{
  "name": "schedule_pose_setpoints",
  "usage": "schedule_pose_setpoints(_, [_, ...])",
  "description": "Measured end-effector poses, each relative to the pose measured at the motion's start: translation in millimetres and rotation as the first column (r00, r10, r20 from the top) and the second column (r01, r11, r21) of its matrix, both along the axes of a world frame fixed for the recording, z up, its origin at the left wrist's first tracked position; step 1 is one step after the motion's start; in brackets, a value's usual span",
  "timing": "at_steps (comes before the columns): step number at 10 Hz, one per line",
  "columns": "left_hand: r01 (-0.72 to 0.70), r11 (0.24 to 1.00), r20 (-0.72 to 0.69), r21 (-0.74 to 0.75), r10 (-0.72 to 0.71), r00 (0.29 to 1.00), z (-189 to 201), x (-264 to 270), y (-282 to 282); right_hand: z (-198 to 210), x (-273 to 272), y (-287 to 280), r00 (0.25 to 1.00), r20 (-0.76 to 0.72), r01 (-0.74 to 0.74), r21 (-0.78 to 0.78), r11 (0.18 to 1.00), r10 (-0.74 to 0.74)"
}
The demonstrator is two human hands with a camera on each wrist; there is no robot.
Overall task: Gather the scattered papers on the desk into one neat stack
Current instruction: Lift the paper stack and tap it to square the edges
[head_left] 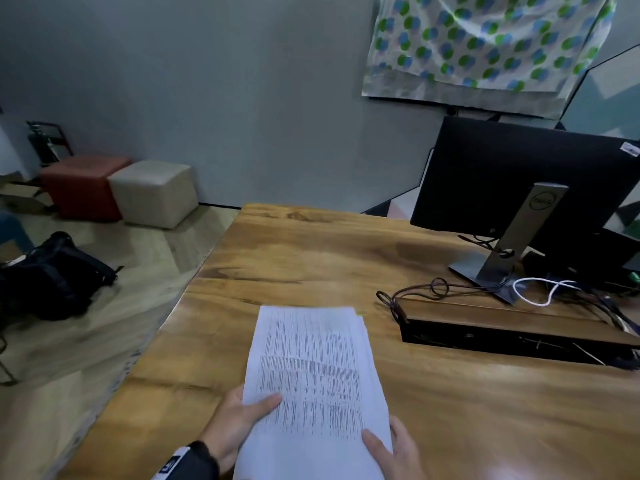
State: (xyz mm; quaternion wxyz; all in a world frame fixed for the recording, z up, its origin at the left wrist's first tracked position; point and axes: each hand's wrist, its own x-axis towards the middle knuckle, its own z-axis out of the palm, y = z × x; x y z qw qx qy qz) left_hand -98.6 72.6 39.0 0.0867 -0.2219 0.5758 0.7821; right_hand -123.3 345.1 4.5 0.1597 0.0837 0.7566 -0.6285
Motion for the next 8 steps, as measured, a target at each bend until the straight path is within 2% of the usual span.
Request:
schedule_pose_setpoints(1, [0.006, 0.999, 0.052, -0.034, -0.004, 0.999, -19.4, -6.4, 0.5, -16.5, -1.3, -4.5, 1.000, -0.001, 0.013, 0.145, 0.989, -0.013])
schedule_pose_setpoints(2, [0.059, 0.968, 0.061, -0.242, -0.045, 0.997, -32.7, -8.5, 2.8, -18.0, -2.2, -11.3, 0.995, 0.067, -0.089, 0.281, 0.956, 0.073])
schedule_pose_setpoints(3, [0.153, 0.881, 0.134, -0.448, -0.104, 0.986, -39.4, -5.9, 6.0, -21.1, -2.3, -14.7, 0.988, 0.095, -0.146, 0.345, 0.927, 0.120])
schedule_pose_setpoints(4, [0.257, 0.780, 0.165, -0.571, -0.198, 0.966, -40.4, 0.3, 8.6, -21.5, 1.1, -18.7, 0.976, 0.149, -0.209, 0.454, 0.866, 0.157])
schedule_pose_setpoints(5, [0.340, 0.612, 0.257, -0.714, -0.222, 0.941, -35.0, 6.0, 14.5, -12.2, 8.0, -22.7, 0.969, 0.176, -0.246, 0.641, 0.727, 0.173])
schedule_pose_setpoints(6, [0.472, 0.436, 0.428, -0.766, -0.201, 0.881, -33.0, 13.5, 19.1, -2.8, 14.0, -21.1, 0.935, 0.280, -0.355, 0.763, 0.541, 0.218])
schedule_pose_setpoints(7, [0.586, 0.257, 0.525, -0.769, -0.269, 0.807, -26.7, 26.4, 21.8, 1.0, 18.7, -16.9, 0.896, 0.328, -0.430, 0.809, 0.401, 0.299])
schedule_pose_setpoints(8, [0.572, 0.159, 0.512, -0.804, -0.302, 0.804, -33.0, 30.4, 19.7, 0.7, 23.1, -16.1, 0.874, 0.336, -0.455, 0.818, 0.351, 0.352])
